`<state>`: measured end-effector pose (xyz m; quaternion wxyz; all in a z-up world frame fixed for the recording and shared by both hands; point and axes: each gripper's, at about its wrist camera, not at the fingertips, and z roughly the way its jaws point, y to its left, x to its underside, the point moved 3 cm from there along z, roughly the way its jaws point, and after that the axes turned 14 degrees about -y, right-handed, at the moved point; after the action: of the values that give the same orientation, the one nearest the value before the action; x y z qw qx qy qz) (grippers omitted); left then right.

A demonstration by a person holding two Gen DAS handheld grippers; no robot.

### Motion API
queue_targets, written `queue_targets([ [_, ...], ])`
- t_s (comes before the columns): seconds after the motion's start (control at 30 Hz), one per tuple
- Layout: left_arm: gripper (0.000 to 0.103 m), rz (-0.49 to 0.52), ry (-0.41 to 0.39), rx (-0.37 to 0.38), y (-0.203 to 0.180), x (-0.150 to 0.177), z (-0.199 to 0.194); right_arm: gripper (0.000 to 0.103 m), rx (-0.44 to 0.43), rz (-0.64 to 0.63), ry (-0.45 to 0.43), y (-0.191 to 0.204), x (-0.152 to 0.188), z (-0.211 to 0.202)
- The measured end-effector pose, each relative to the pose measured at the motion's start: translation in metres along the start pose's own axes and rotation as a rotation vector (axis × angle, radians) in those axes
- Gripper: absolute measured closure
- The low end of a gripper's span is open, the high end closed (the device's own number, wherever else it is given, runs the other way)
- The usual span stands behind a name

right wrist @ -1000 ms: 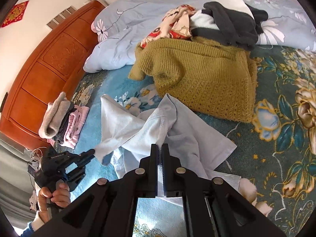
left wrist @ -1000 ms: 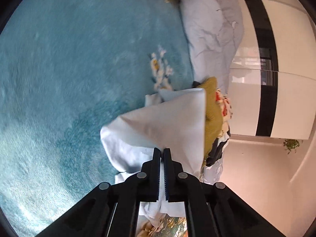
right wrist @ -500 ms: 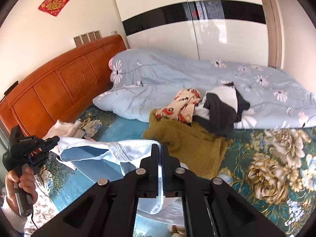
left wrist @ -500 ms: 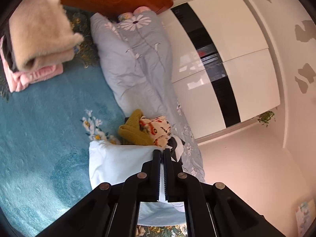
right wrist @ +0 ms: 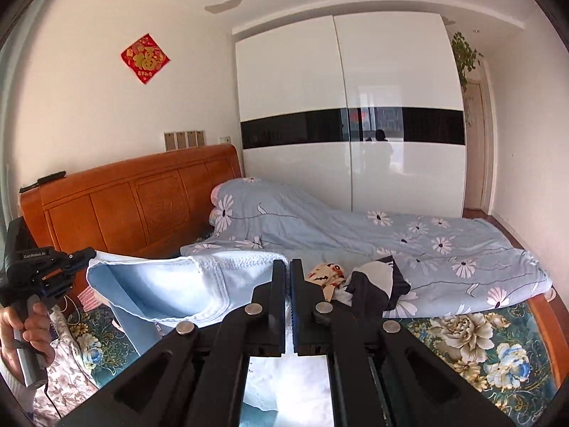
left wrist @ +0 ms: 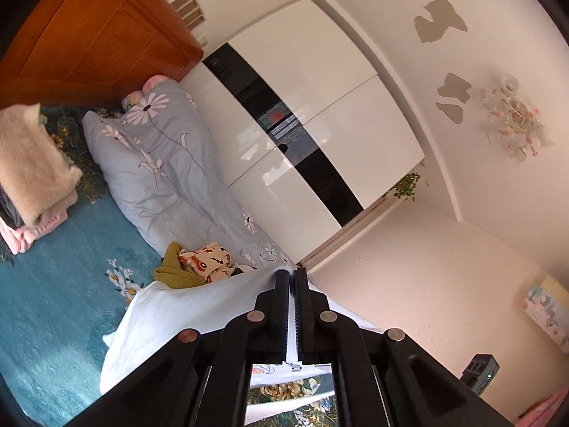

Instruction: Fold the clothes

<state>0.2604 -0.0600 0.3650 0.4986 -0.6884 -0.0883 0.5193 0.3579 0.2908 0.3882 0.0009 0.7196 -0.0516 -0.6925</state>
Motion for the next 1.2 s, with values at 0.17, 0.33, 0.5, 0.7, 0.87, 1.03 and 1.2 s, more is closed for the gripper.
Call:
queue_targets([
  [0.17,0.100,0.034,-0.004,0.056,-0.033,-0.008,-0.026,0.101,-0.053,-0.001,-0.042,0.001,-0.015,-0.046],
  [0.33,0.100,0.135,0.050,-0.002,-0.046,-0.006,0.019,0.101,-0.067,0.050,-0.023,-0.018,-0.027,-0.034],
  [0.5,0.100,0.121,0.194,-0.187,0.036,0.039,0.111,0.101,0.003,0.063,0.211,-0.058,0.051,0.050],
  [0.7,0.100,0.070,0.381,-0.424,0.173,0.136,0.197,0.101,0.089,0.163,0.497,-0.105,0.201,0.138],
  [0.87,0.100,0.003,0.492,-0.554,0.256,0.198,0.248,0.101,0.155,0.216,0.663,-0.141,0.297,0.197],
  [1.03,0.100,-0.025,0.530,-0.590,0.296,0.224,0.302,0.101,0.188,0.234,0.751,-0.167,0.347,0.251],
  [1.2,0.100,-0.036,0.574,-0.638,0.331,0.243,0.356,0.101,0.200,0.221,0.825,-0.185,0.387,0.302],
])
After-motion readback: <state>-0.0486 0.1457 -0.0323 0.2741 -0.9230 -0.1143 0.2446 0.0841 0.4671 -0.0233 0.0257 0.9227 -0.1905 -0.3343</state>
